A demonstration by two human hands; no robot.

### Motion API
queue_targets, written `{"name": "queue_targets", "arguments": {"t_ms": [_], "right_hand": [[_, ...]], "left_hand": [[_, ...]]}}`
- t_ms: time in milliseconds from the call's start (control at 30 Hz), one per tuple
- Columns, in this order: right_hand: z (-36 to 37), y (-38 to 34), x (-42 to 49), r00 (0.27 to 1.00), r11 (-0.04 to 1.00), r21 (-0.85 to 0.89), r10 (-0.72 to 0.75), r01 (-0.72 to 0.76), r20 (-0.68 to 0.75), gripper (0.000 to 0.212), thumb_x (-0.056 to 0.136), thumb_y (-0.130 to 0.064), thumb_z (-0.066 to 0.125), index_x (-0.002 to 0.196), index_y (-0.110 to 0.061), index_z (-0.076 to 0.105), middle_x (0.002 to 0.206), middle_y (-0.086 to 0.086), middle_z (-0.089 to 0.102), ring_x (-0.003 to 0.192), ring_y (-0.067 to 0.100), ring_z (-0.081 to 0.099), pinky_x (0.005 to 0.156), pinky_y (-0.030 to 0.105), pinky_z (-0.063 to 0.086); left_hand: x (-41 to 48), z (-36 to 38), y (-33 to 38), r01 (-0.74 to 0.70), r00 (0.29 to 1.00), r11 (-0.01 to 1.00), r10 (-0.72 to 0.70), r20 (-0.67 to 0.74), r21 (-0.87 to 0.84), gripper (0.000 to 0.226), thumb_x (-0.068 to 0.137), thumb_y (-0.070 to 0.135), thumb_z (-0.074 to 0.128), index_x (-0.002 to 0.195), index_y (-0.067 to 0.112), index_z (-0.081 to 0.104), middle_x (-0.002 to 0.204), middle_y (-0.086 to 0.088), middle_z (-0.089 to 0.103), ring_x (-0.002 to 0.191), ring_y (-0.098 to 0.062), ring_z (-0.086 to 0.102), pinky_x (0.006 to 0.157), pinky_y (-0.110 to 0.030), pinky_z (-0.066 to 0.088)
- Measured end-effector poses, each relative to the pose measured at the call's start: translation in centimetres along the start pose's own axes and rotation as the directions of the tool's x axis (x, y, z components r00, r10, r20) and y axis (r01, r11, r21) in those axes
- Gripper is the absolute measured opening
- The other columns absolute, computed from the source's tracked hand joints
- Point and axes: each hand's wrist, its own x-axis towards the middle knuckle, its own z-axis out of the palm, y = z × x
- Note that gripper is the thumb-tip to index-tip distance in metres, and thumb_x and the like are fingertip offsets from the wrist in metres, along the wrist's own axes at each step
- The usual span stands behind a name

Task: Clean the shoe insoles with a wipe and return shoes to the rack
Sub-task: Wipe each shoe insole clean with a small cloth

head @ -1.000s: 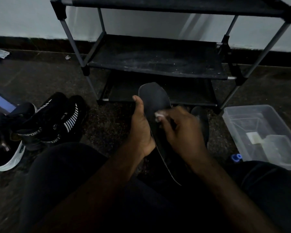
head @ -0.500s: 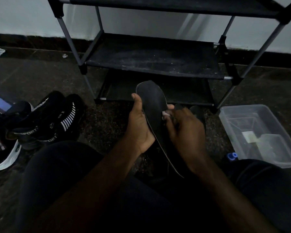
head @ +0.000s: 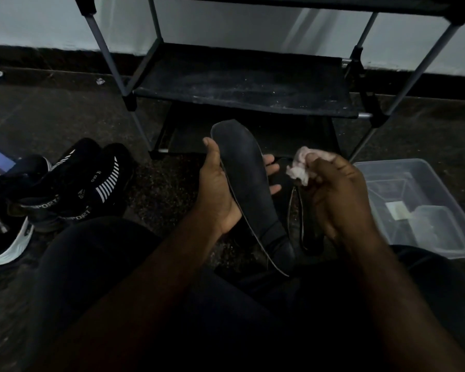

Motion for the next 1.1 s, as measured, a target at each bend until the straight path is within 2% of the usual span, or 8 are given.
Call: {"name": "queue_targets", "arguments": {"t_ms": [267, 400, 467, 533, 600, 767, 1000, 1100], "right_hand": [[0.1, 0.6, -0.2, 0.996, 0.998, -0.056, -0.038, 0.043, 0.077, 0.007, 0.088, 0.003, 0.064, 0.089, -0.004, 0.064, 0.095, 0.017, 0.073, 0.095, 0.032, 0.071, 0.086, 0.038, 0.056], [0.7, 1.8, -0.9, 0.972, 0.956, -0.227, -0.144, 0.185, 0.184, 0.018, 0.087, 0.007, 0.066, 0.097, -0.007, 0.060, 0.095, 0.014, 0.073, 0.095, 0.027, 0.070, 0.084, 0.036, 0.057], [0.9, 2.8, -1.1, 0.929, 0.848, -0.404, -0.242, 0.343, 0.281, 0.029, 0.088, 0.004, 0.066, 0.107, -0.018, 0.062, 0.102, 0.008, 0.070, 0.099, 0.018, 0.068, 0.088, 0.034, 0.056], [0.9, 3.8, -1.2, 0.858, 0.607, -0.607, -0.342, 0.513, 0.383, 0.028, 0.090, -0.003, 0.066, 0.113, -0.021, 0.068, 0.109, 0.000, 0.069, 0.105, 0.012, 0.066, 0.093, 0.031, 0.054], [1.0, 4.4, -1.3, 0.794, 0.381, -0.705, -0.400, 0.598, 0.457, 0.023, 0.089, -0.005, 0.065, 0.108, -0.015, 0.072, 0.107, -0.002, 0.068, 0.105, 0.010, 0.063, 0.093, 0.023, 0.050], [2.0, 4.5, -3.2, 0.843, 0.456, -0.708, -0.303, 0.538, 0.445, 0.019, 0.086, -0.005, 0.070, 0.103, -0.013, 0.074, 0.101, -0.005, 0.070, 0.099, 0.000, 0.063, 0.087, 0.011, 0.048], [1.5, 3.9, -1.4, 0.791, 0.219, -0.798, -0.427, 0.561, 0.439, 0.011, 0.087, -0.003, 0.068, 0.092, -0.010, 0.075, 0.090, 0.003, 0.070, 0.083, 0.015, 0.066, 0.076, 0.019, 0.049], [1.7, 3.7, -2.1, 0.863, 0.444, -0.741, -0.293, 0.503, 0.411, 0.014, 0.088, -0.004, 0.068, 0.095, -0.013, 0.076, 0.091, -0.006, 0.073, 0.087, 0.005, 0.068, 0.081, 0.024, 0.055]], "left_hand": [[0.0, -0.1, 0.0, -0.024, 1.000, 1.000, 0.024, 0.012, -0.015, 0.089, 0.088, 0.075, 0.022, 0.132, 0.003, 0.053, 0.131, -0.027, 0.056, 0.120, -0.037, 0.058, 0.101, -0.059, 0.043], [0.0, 0.5, -0.2, -0.018, 1.000, 1.000, 0.018, 0.001, -0.015, 0.077, 0.094, 0.066, 0.031, 0.106, 0.002, 0.071, 0.115, -0.023, 0.064, 0.108, -0.033, 0.063, 0.102, -0.047, 0.047], [-0.1, 0.7, -0.2, -0.007, 1.000, 1.000, 0.006, -0.022, -0.026, 0.073, 0.095, 0.062, 0.032, 0.110, 0.002, 0.070, 0.117, -0.022, 0.065, 0.110, -0.033, 0.063, 0.101, -0.043, 0.048], [-0.2, 0.9, -0.2, 0.004, 0.999, 1.000, -0.005, -0.036, -0.017, 0.076, 0.095, 0.063, 0.030, 0.117, -0.001, 0.065, 0.124, -0.026, 0.062, 0.117, -0.035, 0.059, 0.103, -0.043, 0.046], [-0.4, 1.1, 0.0, 0.016, 0.999, 0.999, -0.015, -0.033, 0.035, 0.083, 0.094, 0.066, 0.023, 0.096, 0.003, 0.076, 0.113, -0.025, 0.067, 0.108, -0.033, 0.064, 0.098, -0.040, 0.049], [-0.7, 1.0, -0.1, 0.014, 0.999, 0.994, -0.009, -0.048, 0.108, 0.084, 0.094, 0.067, 0.018, 0.074, 0.013, 0.080, 0.093, -0.016, 0.074, 0.099, -0.028, 0.067, 0.093, -0.039, 0.051], [-0.5, 0.9, -0.4, -0.002, 1.000, 0.999, 0.004, -0.027, 0.048, 0.084, 0.094, 0.067, 0.022, 0.085, 0.006, 0.078, 0.098, -0.021, 0.070, 0.097, -0.028, 0.066, 0.096, -0.040, 0.048], [-0.5, 0.6, -0.4, -0.006, 0.999, 0.998, 0.008, -0.037, 0.070, 0.086, 0.093, 0.068, 0.019, 0.077, 0.009, 0.080, 0.092, -0.018, 0.073, 0.099, -0.028, 0.067, 0.100, -0.041, 0.047]]}}
